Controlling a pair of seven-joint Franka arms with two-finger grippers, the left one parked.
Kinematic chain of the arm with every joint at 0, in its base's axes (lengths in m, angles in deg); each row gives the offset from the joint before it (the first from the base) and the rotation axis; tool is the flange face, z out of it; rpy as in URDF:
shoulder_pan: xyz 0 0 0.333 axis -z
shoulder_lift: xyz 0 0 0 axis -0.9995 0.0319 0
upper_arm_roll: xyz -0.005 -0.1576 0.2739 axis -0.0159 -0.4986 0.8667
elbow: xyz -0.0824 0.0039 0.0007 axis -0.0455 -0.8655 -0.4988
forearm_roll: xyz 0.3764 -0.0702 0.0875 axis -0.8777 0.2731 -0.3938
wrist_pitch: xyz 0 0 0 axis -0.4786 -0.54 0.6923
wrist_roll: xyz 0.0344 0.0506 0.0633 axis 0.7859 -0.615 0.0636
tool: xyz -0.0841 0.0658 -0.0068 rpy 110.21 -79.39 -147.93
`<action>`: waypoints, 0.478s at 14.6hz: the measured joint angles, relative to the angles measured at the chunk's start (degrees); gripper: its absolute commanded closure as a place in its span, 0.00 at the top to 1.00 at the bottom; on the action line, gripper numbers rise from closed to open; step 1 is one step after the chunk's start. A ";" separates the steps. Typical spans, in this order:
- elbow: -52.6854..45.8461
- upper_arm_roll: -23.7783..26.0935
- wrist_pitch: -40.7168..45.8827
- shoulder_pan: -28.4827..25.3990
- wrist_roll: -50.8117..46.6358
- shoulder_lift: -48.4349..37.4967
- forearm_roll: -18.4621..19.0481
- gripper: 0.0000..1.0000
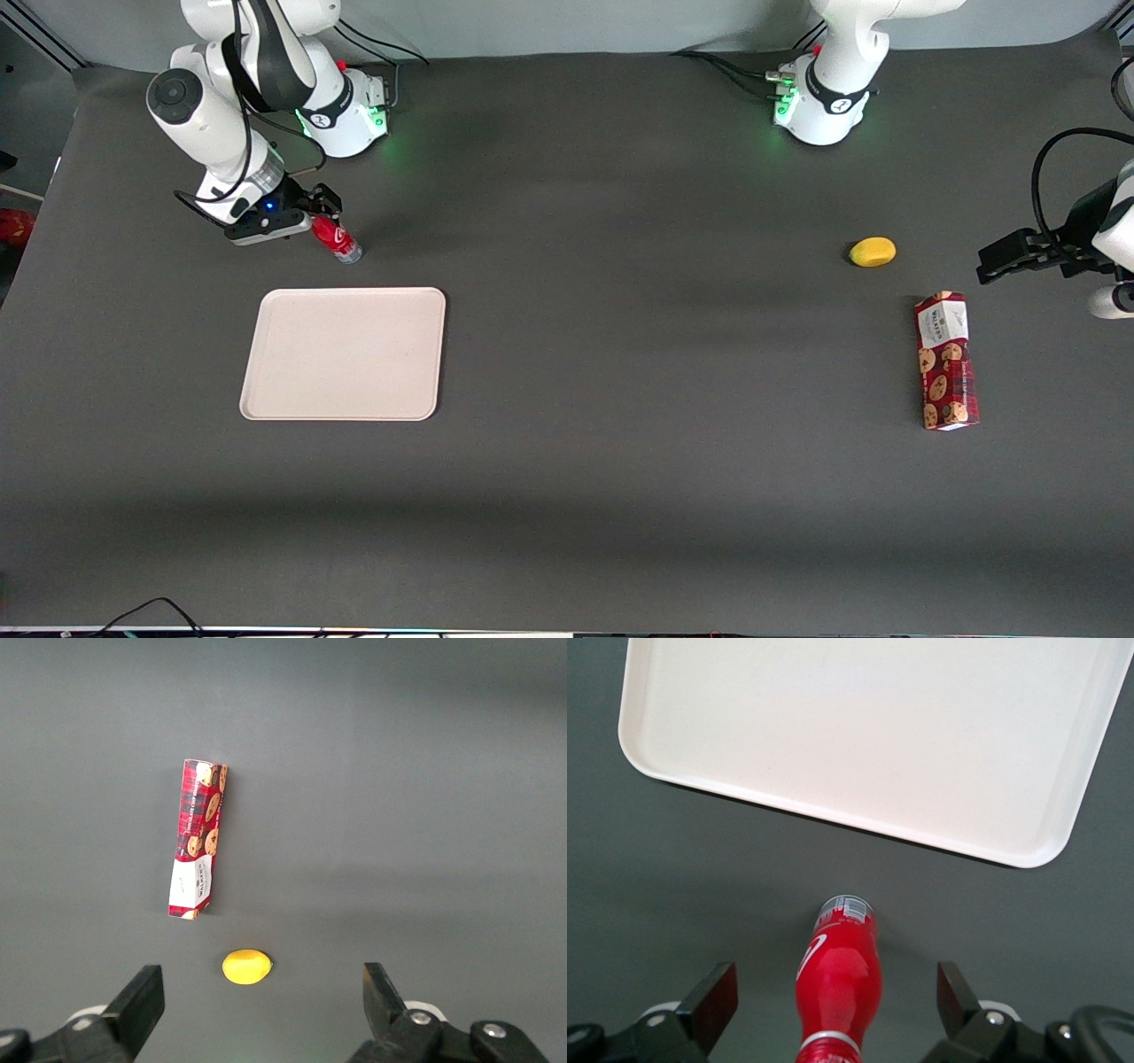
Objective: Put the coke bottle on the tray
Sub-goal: 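Close the right gripper around the red bottle's body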
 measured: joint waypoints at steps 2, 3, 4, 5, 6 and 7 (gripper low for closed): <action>0.40 -0.02 -0.73 0.00 0.03 0.73 0.00 1.00; 1.02 -0.02 -1.99 0.00 0.03 0.99 0.00 1.00; 1.77 -0.02 -3.29 0.00 0.03 1.23 0.00 1.00; 2.23 -0.02 -3.85 0.01 0.03 1.47 0.00 1.00; 2.37 -0.02 -3.87 0.02 0.03 1.65 0.00 1.00; 2.39 -0.02 -3.85 0.04 0.03 1.76 0.00 1.00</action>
